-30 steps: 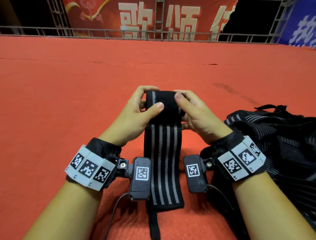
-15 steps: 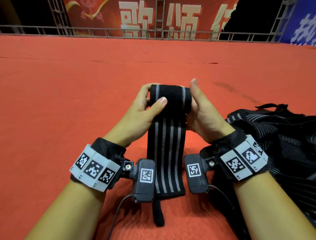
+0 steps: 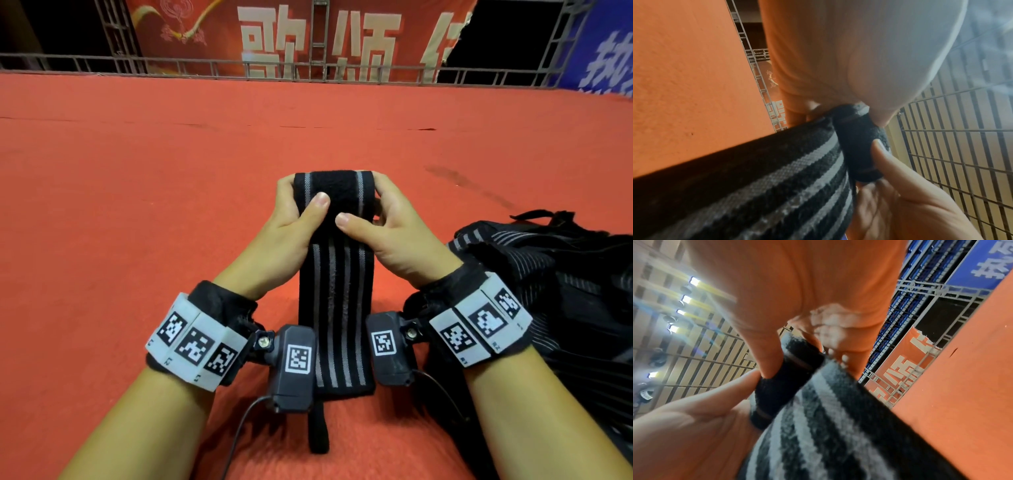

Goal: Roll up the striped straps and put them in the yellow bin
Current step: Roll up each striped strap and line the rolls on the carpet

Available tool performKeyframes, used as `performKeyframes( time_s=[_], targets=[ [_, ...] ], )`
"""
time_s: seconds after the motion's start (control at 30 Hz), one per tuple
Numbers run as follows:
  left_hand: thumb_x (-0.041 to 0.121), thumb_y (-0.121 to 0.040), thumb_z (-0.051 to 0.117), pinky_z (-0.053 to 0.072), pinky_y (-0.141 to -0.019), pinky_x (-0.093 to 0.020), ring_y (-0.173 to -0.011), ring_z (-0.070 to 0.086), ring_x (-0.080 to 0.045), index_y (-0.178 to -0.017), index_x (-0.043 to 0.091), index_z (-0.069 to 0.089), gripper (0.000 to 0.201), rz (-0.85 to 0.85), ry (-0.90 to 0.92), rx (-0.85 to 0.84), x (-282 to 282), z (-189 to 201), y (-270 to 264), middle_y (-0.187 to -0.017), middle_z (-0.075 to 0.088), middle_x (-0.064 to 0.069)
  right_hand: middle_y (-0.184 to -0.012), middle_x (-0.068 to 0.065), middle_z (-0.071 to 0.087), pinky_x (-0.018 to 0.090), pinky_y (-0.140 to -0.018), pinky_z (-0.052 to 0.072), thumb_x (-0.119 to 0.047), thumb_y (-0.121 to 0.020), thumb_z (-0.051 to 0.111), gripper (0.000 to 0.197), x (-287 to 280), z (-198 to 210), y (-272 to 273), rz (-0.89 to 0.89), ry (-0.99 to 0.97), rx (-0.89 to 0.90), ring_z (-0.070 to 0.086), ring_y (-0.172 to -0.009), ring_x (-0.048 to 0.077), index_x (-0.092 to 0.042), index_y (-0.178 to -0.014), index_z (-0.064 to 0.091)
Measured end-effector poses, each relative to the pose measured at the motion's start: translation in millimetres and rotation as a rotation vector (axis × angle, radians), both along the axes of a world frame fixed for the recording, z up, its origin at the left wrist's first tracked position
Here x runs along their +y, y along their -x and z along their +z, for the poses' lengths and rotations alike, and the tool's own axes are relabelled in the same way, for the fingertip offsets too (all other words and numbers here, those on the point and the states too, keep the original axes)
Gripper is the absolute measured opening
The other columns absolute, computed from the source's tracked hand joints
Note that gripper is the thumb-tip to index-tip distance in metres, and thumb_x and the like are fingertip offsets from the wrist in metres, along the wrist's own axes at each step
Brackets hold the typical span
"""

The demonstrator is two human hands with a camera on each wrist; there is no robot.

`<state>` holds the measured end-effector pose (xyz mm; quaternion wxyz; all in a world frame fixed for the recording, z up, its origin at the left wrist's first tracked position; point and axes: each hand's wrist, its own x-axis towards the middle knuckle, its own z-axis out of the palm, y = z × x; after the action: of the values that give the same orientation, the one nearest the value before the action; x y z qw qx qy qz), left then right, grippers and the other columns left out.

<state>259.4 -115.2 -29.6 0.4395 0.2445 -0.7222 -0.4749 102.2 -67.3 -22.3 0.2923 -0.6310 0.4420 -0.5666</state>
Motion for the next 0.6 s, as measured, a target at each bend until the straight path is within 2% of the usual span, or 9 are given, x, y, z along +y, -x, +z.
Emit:
performKeyframes(
  time_s=[0.13, 0.2, 0.27, 0.33, 0.4, 0.47, 0.53, 0.6],
  targets=[
    [0.035, -0.104, 0.036, 0.046, -0.083, -0.009, -0.09, 0.053, 0.023, -0.123, 0.02, 0.028, 0.026, 0.03, -0.023, -0.029, 1.7, 1.3, 1.3, -0.11, 0.05, 0.016, -0.111, -0.009, 0.061, 0.019, -0.092, 0.045, -0.011, -0.092, 0.055, 0.033, -0.7, 0.4, -2.7, 0.051, 0.019, 0.036, 0.059, -0.106, 0.002, -0.015, -0.124, 0.049],
    [0.035, -0.103, 0.038, 0.046, -0.082, -0.01, -0.09, 0.054, 0.021, -0.121, 0.02, 0.03, 0.024, 0.038, -0.023, -0.02, 1.4, 2.3, 0.3, -0.109, 0.051, 0.016, -0.113, -0.007, 0.061, 0.022, -0.095, 0.046, -0.013, -0.09, 0.056, 0.036, -0.3, 0.8, -3.0, 0.059, 0.017, 0.036, 0.058, -0.107, 0.003, -0.014, -0.126, 0.048],
    [0.036, -0.103, 0.042, 0.047, -0.087, -0.018, -0.094, 0.057, 0.014, -0.118, 0.024, 0.034, 0.021, 0.036, -0.027, 0.008, 0.4, 2.3, -0.3, -0.108, 0.054, 0.015, -0.113, -0.002, 0.061, 0.029, -0.095, 0.049, -0.013, -0.088, 0.058, 0.041, 0.2, 1.8, -0.9, 0.044, 0.019, 0.039, 0.059, -0.105, 0.007, -0.012, -0.127, 0.047],
    [0.041, -0.099, 0.049, 0.05, -0.084, -0.029, -0.095, 0.059, 0.0, -0.114, 0.03, 0.04, 0.021, 0.021, -0.062, 0.047, -0.5, 3.1, -1.0, -0.104, 0.056, 0.013, -0.106, 0.003, 0.061, 0.035, -0.088, 0.052, -0.009, -0.085, 0.059, 0.042, 0.4, 1.9, 1.7, 0.037, 0.011, 0.056, 0.058, -0.098, 0.011, -0.013, -0.124, 0.046],
    [0.042, -0.092, 0.054, 0.048, -0.079, -0.032, -0.092, 0.057, -0.008, -0.11, 0.032, 0.045, 0.022, 0.033, -0.033, 0.065, -1.9, 3.5, -2.5, -0.1, 0.057, 0.008, -0.101, 0.005, 0.059, 0.035, -0.08, 0.054, -0.009, -0.083, 0.06, 0.043, 1.0, 2.2, 2.0, 0.048, -0.011, 0.042, 0.058, -0.095, 0.013, -0.017, -0.122, 0.045],
    [0.039, -0.09, 0.057, 0.049, -0.078, -0.03, -0.091, 0.056, -0.01, -0.11, 0.032, 0.048, 0.023, 0.041, 0.023, 0.061, -2.2, 4.0, -5.1, -0.098, 0.058, 0.004, -0.099, 0.003, 0.059, 0.031, -0.066, 0.055, -0.02, -0.086, 0.063, 0.041, 2.9, 4.4, 0.0, 0.052, -0.073, -0.006, 0.061, -0.089, 0.011, -0.02, -0.124, 0.046],
    [0.036, -0.089, 0.059, 0.05, -0.076, -0.027, -0.092, 0.057, -0.009, -0.111, 0.031, 0.049, 0.025, 0.025, 0.036, 0.054, -2.1, 3.3, -6.2, -0.099, 0.06, 0.003, -0.094, 0.001, 0.059, 0.026, -0.053, 0.05, -0.031, -0.096, 0.057, 0.03, 3.0, 6.1, -1.0, 0.041, -0.148, -0.072, 0.063, -0.073, 0.007, -0.019, -0.122, 0.047],
    [0.037, -0.089, 0.059, 0.05, -0.076, -0.025, -0.095, 0.059, -0.008, -0.114, 0.031, 0.05, 0.028, 0.017, 0.013, 0.047, -1.1, 2.7, -4.4, -0.103, 0.061, 0.004, -0.093, 0.002, 0.059, 0.026, -0.057, 0.05, -0.033, -0.098, 0.052, 0.024, 1.1, 6.2, -1.2, 0.001, -0.125, -0.082, 0.061, -0.075, 0.009, -0.018, -0.117, 0.05]
  ],
)
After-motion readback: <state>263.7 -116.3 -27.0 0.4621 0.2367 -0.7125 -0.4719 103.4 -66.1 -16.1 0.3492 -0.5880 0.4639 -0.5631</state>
